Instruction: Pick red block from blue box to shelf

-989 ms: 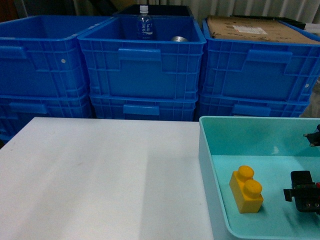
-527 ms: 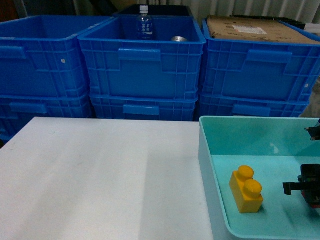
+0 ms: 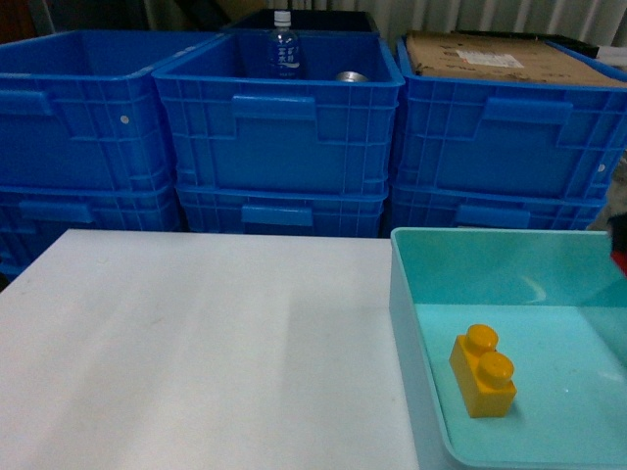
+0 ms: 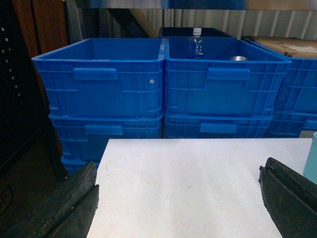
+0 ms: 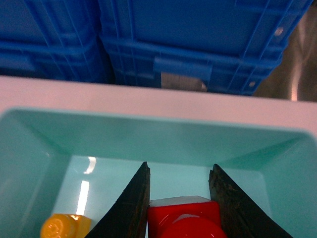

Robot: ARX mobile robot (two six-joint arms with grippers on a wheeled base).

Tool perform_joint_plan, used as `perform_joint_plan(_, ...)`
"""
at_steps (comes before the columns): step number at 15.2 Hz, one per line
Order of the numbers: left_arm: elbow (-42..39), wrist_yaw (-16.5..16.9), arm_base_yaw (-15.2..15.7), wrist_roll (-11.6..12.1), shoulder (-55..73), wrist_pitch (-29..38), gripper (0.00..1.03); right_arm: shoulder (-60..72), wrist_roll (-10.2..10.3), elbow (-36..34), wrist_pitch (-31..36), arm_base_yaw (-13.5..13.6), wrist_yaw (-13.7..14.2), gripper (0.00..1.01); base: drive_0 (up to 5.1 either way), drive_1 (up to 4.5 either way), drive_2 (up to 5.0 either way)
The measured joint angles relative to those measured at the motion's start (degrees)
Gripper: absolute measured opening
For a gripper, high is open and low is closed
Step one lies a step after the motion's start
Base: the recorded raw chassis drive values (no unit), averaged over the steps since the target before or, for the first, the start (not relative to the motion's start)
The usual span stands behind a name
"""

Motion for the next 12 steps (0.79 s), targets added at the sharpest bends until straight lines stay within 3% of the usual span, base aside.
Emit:
perform_joint_plan(1, 0.0, 0.0, 0.0, 0.0, 0.0, 0.0, 0.98, -5.9, -0.2, -1.7, 1.9, -1.6, -1.8, 0.3, 0.0, 0.0, 0.0)
perform_joint_plan(2, 0.0, 0.0, 0.0, 0.0, 0.0, 0.0, 0.98, -9.0, -0.6, -3.7, 3.5, -2.3, -1.7, 0.3, 0.0, 0.0, 0.0)
perform_joint_plan(3, 0.0, 0.0, 0.0, 0.0, 0.0, 0.0, 0.98, -21.6, -0.9, -14.9, 8.2, -3.4, -1.9, 0.3, 0.0, 0.0, 0.0)
perform_joint_plan(4, 0.0, 0.0, 0.0, 0.0, 0.0, 0.0, 0.98, -38.7, -1.6, -24.6, 3.8, 1.1, 1.5, 0.3, 0.0, 0.0, 0.0)
perform_joint_plan(5, 0.0, 0.0, 0.0, 0.0, 0.0, 0.0, 0.98, -44.1, -2.2, -25.6, 3.0, 3.4, 3.2, 0.3, 0.0, 0.0, 0.0)
perform_joint_plan(6, 0.0, 0.0, 0.0, 0.0, 0.0, 0.0, 0.98, -47.5, -2.1, -25.7, 1.7, 3.9, 3.7, 0.3, 0.0, 0.0, 0.0)
perform_joint_plan(7, 0.0, 0.0, 0.0, 0.0, 0.0, 0.0, 0.98, -50.0, -1.9, -26.7, 0.4, 3.8, 4.8, 0.3, 0.0, 0.0, 0.0)
perform_joint_plan(10, 0.0, 0.0, 0.0, 0.0, 0.0, 0.0, 0.98, -57.1, 1.0, -31.9, -5.5, 2.0, 4.4, 0.29, 0.0, 0.0, 0.0)
perform_joint_plan(12, 0.0, 0.0, 0.0, 0.0, 0.0, 0.0, 0.98, -62.2, 2.1, -33.4, -6.6, 2.5, 5.4, 0.29, 0.0, 0.0, 0.0)
